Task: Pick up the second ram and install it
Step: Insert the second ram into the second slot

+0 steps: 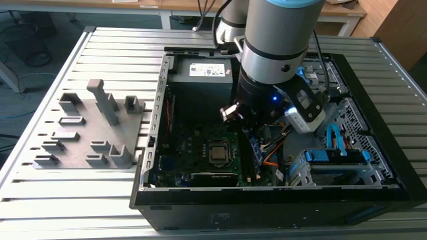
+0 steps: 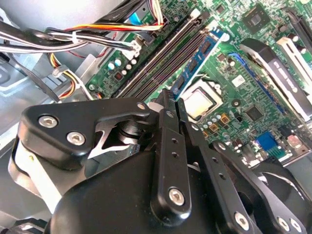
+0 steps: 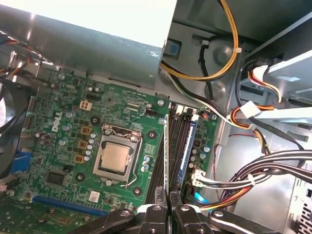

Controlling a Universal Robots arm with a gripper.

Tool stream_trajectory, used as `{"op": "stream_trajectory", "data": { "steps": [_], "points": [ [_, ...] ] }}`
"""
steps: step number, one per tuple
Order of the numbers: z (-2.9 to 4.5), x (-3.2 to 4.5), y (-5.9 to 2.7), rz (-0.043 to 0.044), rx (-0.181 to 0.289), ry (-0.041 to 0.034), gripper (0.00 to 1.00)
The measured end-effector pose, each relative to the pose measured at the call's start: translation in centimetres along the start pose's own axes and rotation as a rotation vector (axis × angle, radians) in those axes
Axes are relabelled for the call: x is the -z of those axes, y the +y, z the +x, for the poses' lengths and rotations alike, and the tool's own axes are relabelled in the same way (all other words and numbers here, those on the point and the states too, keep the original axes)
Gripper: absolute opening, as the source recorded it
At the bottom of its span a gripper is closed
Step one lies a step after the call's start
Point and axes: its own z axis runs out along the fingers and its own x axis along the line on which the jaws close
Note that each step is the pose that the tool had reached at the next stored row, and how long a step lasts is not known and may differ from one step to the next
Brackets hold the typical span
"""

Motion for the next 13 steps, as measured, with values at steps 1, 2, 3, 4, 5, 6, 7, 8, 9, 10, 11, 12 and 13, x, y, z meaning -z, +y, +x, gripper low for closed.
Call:
{"op": "stream_trajectory", "data": {
  "steps": [1,2,3,4,5,6,7,8,9,10,11,12,13],
  "points": [
    [0.00,0.00,0.00,0.0003,-0.005,-0.0001,0.14],
    [0.00,-0.01,0.00,0.0008,-0.010,-0.0002,0.14],
    [0.00,-0.01,0.00,0.0011,-0.015,-0.0004,0.14],
    [0.00,-0.01,0.00,0.0015,-0.019,-0.0005,0.14],
    [0.00,-0.01,0.00,0.0018,-0.024,-0.0006,0.14],
    [0.00,-0.02,0.00,0.0021,-0.029,-0.0007,0.14],
    [0.00,-0.02,0.00,0.0025,-0.033,-0.0008,0.14],
    [0.00,-0.02,0.00,0.0028,-0.038,-0.0009,0.14],
    [0.00,-0.03,0.00,0.0031,-0.043,-0.0011,0.14],
    [0.00,-0.03,0.00,0.0035,-0.048,-0.0012,0.14],
    [0.00,-0.03,0.00,0.0038,-0.053,-0.0013,0.14],
    [0.00,-0.04,0.00,0.0042,-0.057,-0.0014,0.14],
    [0.00,-0.04,0.00,0.0045,-0.062,-0.0016,0.14]
  ]
}}
